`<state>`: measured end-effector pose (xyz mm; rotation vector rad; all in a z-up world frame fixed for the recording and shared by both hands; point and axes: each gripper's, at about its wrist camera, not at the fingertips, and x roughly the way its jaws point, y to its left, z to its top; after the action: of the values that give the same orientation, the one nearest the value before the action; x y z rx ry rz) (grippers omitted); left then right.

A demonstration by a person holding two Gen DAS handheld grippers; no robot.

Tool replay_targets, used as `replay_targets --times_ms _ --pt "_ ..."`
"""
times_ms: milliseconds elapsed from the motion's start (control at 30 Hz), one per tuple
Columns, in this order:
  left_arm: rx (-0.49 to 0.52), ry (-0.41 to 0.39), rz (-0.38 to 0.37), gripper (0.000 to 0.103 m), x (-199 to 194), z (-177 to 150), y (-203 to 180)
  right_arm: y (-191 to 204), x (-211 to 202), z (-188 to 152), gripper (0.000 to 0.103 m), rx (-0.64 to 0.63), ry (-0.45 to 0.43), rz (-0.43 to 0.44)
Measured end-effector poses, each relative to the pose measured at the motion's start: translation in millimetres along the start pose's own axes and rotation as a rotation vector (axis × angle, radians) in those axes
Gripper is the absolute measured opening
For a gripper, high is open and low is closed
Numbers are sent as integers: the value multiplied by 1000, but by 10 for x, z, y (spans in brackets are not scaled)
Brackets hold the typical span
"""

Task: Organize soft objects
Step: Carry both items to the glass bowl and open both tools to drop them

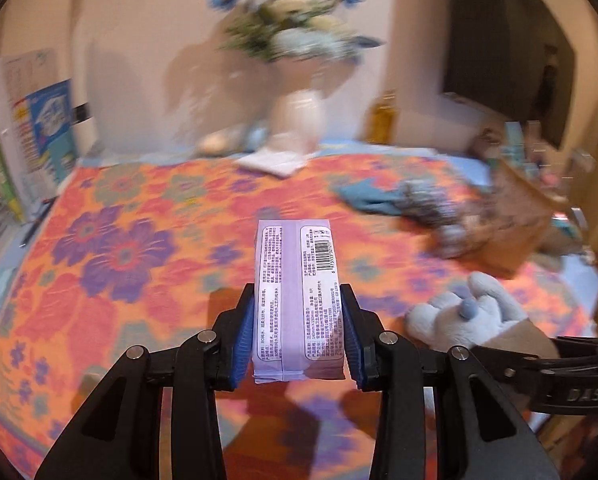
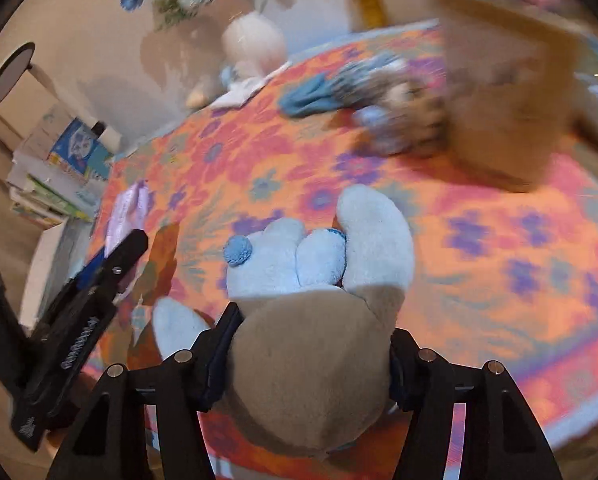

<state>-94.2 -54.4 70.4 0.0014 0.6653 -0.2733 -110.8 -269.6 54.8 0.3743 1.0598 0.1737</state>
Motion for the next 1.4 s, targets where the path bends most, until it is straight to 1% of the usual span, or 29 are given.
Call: replay_targets --times_ms 67,100,133,233,267,333,400,500,567,633,667,733,833,933,1033,1067,1100,1133,1167,1200,1233,1300,1333,1367,1400 --pt "21 -11 -49 36 -96 72 -201 -145 -181 -30 61 32 -34 6" --pt "25 -17 -63 36 -129 80 -274 -285 -304 -39 61 69 -49 11" --pt "31 -21 -101 36 -179 118 -386 -390 -391 -34 61 96 -55 6" --pt "52 -17 -192 36 -287 143 -715 -681 -650 -23 61 159 -82 -33" --pt "67 -16 -207 36 -319 135 -807 -757 -727 -8 61 172 -92 -40" --pt "138 -19 -236 36 -398 125 -1100 -933 -901 4 61 192 -127 -53" --pt "206 -33 -260 36 -466 125 -1342 -1050 -1026 3 61 192 -160 -44" --pt "269 -41 -299 36 -536 171 -1682 -1274 -1176 -14 61 242 -197 -58" --pt "293 -49 -316 36 -581 250 -1851 -1403 -1249 -16 61 267 -214 -57" --pt "320 -69 -350 36 -630 405 -2072 -1556 -1343 -25 61 296 -237 -46" --pt "321 -74 -369 36 -642 489 -2159 -1626 -1406 -44 61 297 -245 -48" --pt "316 -83 -393 36 -634 674 -2346 -1739 -1523 -38 61 299 -276 -82" --pt "303 -72 -457 36 -540 914 -2599 -1885 -1694 8 61 322 -325 -101" --pt "296 -63 -457 36 -342 1123 -2836 -2071 -1862 140 61 358 -381 -136" --pt "246 -12 -459 36 -69 1334 -2969 -2247 -1965 368 61 385 -426 -178" --pt "226 -6 -433 36 16 1392 -3004 -2319 -1982 457 61 401 -442 -187" --pt "201 -16 -341 36 112 1446 -3055 -2372 -1972 567 61 427 -458 -199" --pt "188 -21 -242 36 203 1475 -3114 -2441 -1982 605 61 448 -470 -209" --pt "186 -17 -232 36 277 1490 -3159 -2508 -1964 689 61 479 -484 -229" --pt "181 -7 -263 36 356 1503 -3196 -2585 -1918 806 61 511 -489 -260" --pt "183 7 -277 36 431 1517 -3234 -2638 -1876 903 61 523 -484 -275" --pt "208 24 -261 36 613 1570 -3335 -2705 -1765 1102 62 533 -475 -300" --pt "213 29 -267 37 686 1599 -3367 -2739 -1719 1190 63 526 -470 -309" --pt "216 37 -285 40 767 1624 -3396 -2767 -1665 1274 65 520 -465 -313" --pt "225 54 -300 54 852 1636 -3417 -2799 -1605 1356 71 511 -459 -311"
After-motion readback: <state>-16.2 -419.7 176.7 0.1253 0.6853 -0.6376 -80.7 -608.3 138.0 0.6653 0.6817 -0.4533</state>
